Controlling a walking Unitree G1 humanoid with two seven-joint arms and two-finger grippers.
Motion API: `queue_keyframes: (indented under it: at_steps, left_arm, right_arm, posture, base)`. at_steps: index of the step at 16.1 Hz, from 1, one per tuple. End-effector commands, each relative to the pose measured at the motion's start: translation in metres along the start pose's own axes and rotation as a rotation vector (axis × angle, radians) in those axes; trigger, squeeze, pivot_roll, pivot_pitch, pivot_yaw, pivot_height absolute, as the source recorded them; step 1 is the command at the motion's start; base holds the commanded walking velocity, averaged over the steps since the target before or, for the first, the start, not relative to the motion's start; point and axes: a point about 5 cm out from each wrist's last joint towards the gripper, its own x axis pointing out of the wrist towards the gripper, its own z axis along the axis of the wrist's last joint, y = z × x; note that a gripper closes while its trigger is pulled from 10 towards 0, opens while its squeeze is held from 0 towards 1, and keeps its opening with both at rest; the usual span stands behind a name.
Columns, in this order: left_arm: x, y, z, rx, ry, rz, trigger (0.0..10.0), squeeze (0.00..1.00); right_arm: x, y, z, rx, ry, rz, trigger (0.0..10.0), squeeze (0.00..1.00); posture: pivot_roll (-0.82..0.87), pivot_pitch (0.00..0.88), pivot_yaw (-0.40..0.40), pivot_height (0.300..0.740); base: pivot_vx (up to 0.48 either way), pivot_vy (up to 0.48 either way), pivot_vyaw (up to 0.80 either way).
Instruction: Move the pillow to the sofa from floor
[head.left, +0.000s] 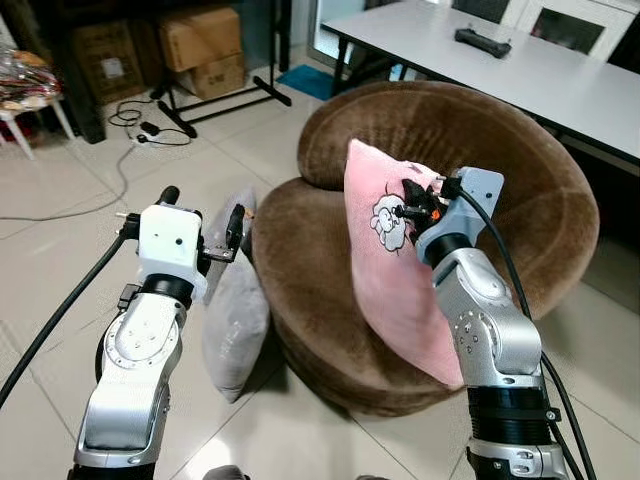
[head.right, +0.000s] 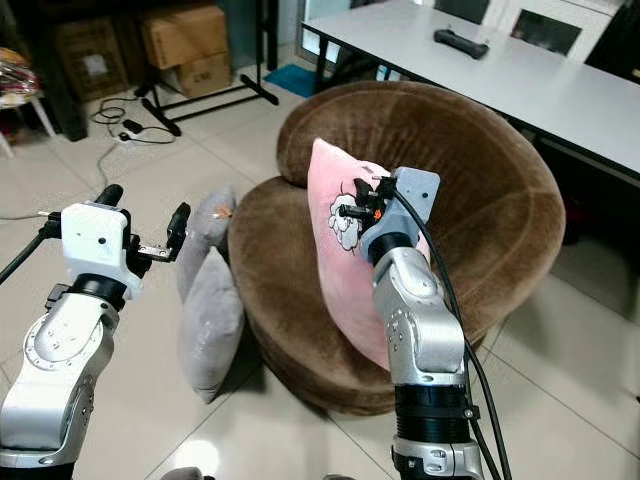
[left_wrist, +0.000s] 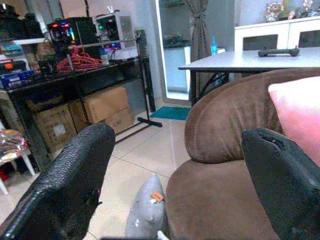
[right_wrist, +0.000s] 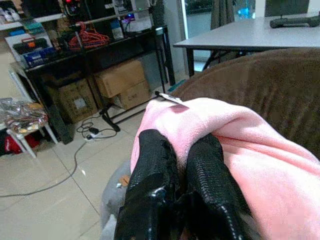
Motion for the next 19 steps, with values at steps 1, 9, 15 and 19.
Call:
queue_keyframes:
  at_steps: [1,9,15,19]
  left_arm:
    - [-0.0008,-0.0023,0.0020,-0.007,-0.007,-0.016,10.0,0.00]
    - [-0.0062,0.0027,-0.0027,0.006,0.012,-0.035,10.0,0.00]
    - [-0.0067,0.0007,-0.0037,0.003,0.019,-0.040,10.0,0.00]
    - [-0.0061,-0.0002,-0.0050,0.006,0.027,-0.056,10.0,0.00]
  right_arm:
    - [0.0036,0.0032,0.0125,0.001,-0.061,0.024,10.0,0.00]
    - [0.0030,0.0018,0.0075,0.021,-0.055,0.014,10.0,0.00]
    - [0.0031,0.0017,0.0048,0.025,-0.039,0.027,10.0,0.00]
    - [0.0020,-0.0014,0.0040,0.017,-0.043,0.010,10.0,0.00]
  posture:
    - [0.07,0.000,-0.104,0.740]
    - [0.07,0.000,-0.095,0.740]
    - [0.07,0.000,-0.103,0.740]
    - [0.06,0.000,-0.077,0.740]
  base:
    - [0.251,0.000,-0.55]
    - [0.292,0.000,-0.30]
    - [0.300,0.000,-0.27]
    - [0.303,0.000,-0.80]
